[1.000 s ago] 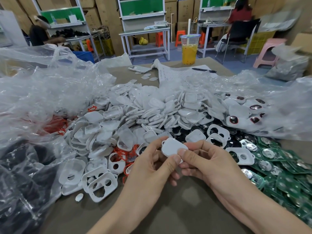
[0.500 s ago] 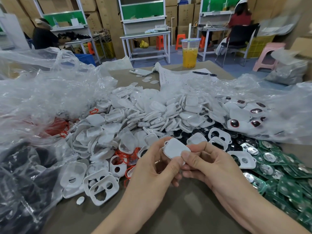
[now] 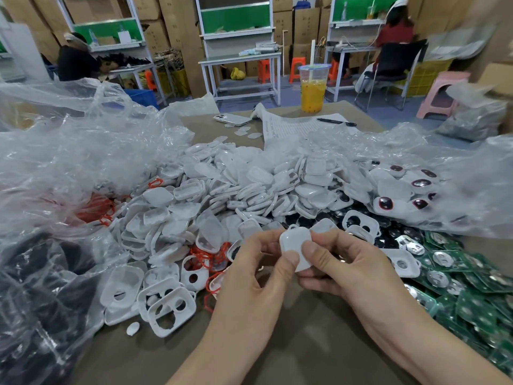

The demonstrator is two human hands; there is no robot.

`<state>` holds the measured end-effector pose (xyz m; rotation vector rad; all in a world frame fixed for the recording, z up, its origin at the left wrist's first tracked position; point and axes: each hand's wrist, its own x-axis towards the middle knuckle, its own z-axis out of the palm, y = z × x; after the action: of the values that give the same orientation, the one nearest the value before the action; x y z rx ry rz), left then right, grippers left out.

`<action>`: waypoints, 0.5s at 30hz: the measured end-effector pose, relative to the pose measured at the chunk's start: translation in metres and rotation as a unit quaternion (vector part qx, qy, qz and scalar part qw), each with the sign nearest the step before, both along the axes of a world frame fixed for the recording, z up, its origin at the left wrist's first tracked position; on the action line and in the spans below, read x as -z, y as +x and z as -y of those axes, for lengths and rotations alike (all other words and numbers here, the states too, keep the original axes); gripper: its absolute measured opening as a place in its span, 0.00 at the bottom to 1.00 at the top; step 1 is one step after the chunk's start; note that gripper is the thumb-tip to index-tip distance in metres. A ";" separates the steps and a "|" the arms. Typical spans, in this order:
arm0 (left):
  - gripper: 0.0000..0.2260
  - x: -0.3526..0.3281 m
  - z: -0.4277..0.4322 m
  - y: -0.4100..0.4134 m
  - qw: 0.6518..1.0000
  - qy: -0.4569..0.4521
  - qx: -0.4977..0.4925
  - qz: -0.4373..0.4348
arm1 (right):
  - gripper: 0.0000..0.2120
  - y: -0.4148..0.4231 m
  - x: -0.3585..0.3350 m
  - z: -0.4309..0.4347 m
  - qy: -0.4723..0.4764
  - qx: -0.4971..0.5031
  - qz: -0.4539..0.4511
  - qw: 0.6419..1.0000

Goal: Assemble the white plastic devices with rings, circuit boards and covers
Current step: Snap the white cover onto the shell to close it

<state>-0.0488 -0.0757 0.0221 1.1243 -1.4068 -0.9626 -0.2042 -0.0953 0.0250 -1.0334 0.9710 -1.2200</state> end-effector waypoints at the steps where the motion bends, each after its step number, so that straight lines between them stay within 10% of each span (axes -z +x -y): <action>1: 0.07 0.000 0.000 -0.001 1.000 -0.003 -0.003 0.008 | 0.13 0.000 0.000 0.000 -0.001 0.002 0.002 1.000; 15: 0.09 0.006 0.005 -0.002 0.996 0.007 -0.074 0.047 | 0.06 0.009 0.005 -0.002 -0.041 0.019 -0.154 0.987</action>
<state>-0.0508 -0.0803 0.0164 1.2801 -1.3727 -0.8227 -0.1956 -0.0930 0.0200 -1.2999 1.1898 -1.1581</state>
